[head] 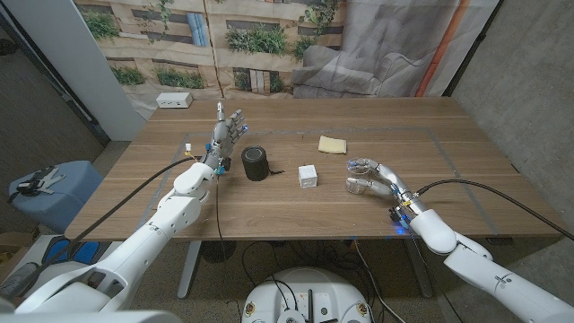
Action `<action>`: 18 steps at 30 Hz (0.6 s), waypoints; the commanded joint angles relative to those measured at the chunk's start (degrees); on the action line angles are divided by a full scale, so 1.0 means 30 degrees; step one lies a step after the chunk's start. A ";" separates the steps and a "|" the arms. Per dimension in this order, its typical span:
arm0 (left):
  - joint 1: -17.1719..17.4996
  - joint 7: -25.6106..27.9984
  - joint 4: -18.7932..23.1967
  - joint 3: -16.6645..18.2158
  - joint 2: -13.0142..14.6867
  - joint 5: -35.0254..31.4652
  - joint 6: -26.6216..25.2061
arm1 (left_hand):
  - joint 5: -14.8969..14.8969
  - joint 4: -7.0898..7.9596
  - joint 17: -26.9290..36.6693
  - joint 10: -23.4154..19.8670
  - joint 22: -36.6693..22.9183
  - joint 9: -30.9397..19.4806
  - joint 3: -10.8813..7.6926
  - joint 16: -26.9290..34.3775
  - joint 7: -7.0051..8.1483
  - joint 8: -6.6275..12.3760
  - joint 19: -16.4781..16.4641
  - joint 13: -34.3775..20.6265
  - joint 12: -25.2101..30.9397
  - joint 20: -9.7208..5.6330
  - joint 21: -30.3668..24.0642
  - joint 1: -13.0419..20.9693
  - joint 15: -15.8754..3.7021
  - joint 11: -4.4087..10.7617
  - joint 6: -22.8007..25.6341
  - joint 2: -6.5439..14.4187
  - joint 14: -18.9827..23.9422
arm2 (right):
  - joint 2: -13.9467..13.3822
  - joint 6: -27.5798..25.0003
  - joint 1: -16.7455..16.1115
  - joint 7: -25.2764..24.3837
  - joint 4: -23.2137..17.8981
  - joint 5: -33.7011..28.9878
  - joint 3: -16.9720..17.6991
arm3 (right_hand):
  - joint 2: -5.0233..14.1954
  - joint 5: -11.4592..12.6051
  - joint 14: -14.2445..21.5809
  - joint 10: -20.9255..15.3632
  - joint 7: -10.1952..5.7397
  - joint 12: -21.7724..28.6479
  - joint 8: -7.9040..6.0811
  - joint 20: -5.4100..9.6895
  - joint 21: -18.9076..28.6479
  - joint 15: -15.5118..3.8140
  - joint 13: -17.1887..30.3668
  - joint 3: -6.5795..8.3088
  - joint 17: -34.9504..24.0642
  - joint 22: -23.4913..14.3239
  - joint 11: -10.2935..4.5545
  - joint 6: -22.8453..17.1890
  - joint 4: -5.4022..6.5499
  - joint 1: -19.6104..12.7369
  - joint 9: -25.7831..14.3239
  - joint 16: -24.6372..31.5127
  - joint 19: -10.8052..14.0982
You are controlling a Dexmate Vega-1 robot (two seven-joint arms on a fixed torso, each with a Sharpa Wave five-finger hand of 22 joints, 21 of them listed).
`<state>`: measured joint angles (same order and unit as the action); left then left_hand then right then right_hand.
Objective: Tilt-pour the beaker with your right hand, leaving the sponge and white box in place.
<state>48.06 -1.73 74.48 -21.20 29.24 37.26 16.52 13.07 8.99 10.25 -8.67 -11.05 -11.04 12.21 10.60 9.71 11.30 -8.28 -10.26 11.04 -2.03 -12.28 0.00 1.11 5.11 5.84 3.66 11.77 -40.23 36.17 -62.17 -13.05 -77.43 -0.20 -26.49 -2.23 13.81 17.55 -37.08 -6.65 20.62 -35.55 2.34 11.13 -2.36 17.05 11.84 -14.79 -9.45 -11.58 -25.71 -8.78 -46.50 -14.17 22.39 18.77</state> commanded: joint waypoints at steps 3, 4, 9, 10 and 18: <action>0.0002 -0.0002 -0.0006 0.0002 -0.0001 -0.0002 0.0012 | 0.0069 0.0008 0.0105 -0.0198 -0.0061 -0.0078 0.0149 0.0089 0.0190 0.0068 -0.0113 -0.0057 0.0117 -0.0189 -0.0138 0.0020 0.0049 0.0010 -0.0002 0.0486 0.0108 | 0.0338 0.0284 -0.0067 0.0035 -0.0281 0.0775 0.0410 | 0.0433 -0.0150 0.0639 -0.0785 -0.1257 0.0560 -0.0708 0.0117 -0.0011 -0.2922 0.0610 -0.0033 -0.0399 -0.0115 0.0009 -0.1792 0.0158 -0.0325 -0.0340 0.0525 0.0117; 0.0002 -0.0002 -0.0005 0.0003 0.0001 -0.0001 0.0009 | 0.0069 0.0008 0.0105 -0.0200 -0.0061 -0.0078 0.0149 0.0093 0.0193 0.0069 -0.0122 -0.0057 0.0118 -0.0184 -0.0141 0.0019 -0.0004 0.0007 0.0000 0.0486 0.0118 | 0.0380 0.0340 -0.0051 0.0014 -0.0280 0.0809 0.0450 | 0.0454 -0.0166 0.0771 -0.1017 -0.1166 0.0701 -0.0803 0.0077 -0.0002 -0.2920 0.0699 -0.0041 -0.0458 -0.0115 -0.0003 -0.1855 0.0151 -0.0345 -0.0384 0.0606 0.0148; 0.0002 -0.0003 -0.0007 0.0003 -0.0001 -0.0001 0.0012 | 0.0069 0.0007 0.0105 -0.0179 -0.0061 -0.0078 0.0150 0.0092 0.0197 0.0074 -0.0123 -0.0057 0.0109 -0.0192 -0.0142 0.0021 0.0005 -0.0029 0.0012 0.0484 0.0118 | 0.0534 0.0502 -0.0056 -0.0375 -0.0453 0.0652 0.0740 | 0.0591 -0.0262 0.1283 -0.1870 -0.0850 0.1372 -0.1357 0.0008 0.0055 -0.3084 0.1272 -0.0051 -0.0850 -0.0121 0.0059 -0.2155 0.0054 -0.0591 -0.0656 0.0988 0.0367; 0.0002 -0.0002 -0.0009 0.0002 -0.0002 -0.0002 0.0013 | 0.0069 0.0007 0.0105 -0.0181 -0.0060 -0.0078 0.0151 0.0090 0.0188 0.0071 -0.0120 -0.0057 0.0111 -0.0194 -0.0141 0.0021 0.0002 -0.0026 0.0003 0.0484 0.0112 | 0.0564 0.0541 -0.0062 -0.0443 -0.0485 0.0639 0.0802 | 0.0609 -0.0295 0.1477 -0.2041 -0.0858 0.1512 -0.1473 0.0001 0.0065 -0.3076 0.1394 -0.0056 -0.0939 -0.0122 0.0085 -0.2216 0.0037 -0.0643 -0.0711 0.1108 0.0420; 0.0000 -0.0003 -0.0014 0.0000 -0.0005 -0.0004 0.0016 | 0.0069 0.0006 0.0105 -0.0183 -0.0060 -0.0078 0.0153 0.0083 0.0202 0.0081 -0.0114 -0.0057 0.0111 -0.0216 -0.0138 0.0021 -0.0011 -0.0032 0.0031 0.0481 0.0095 | 0.0605 0.0738 -0.0185 -0.0714 -0.0862 0.0579 0.1259 | 0.0841 -0.0623 0.1853 -0.2564 -0.0577 0.2077 -0.1995 -0.0109 0.0110 -0.3123 0.2055 0.0073 -0.1433 -0.0134 -0.0028 -0.2717 -0.0137 -0.1236 -0.0676 0.1504 0.0678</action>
<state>48.07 -1.73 74.46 -21.20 29.24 37.27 16.52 13.07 8.99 10.24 -8.67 -11.05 -11.04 12.21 10.60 9.71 11.30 -8.28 -10.26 11.04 -2.03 -12.28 0.00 1.11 5.11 5.84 3.66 11.77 -38.88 37.56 -62.37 -13.94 -78.79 1.58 -24.36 -2.40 12.45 22.46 -41.38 -3.68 26.32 -41.05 2.07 11.13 -2.56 22.62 11.54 -18.66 -9.75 -8.50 -28.68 -8.80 -46.67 -16.07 26.31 20.16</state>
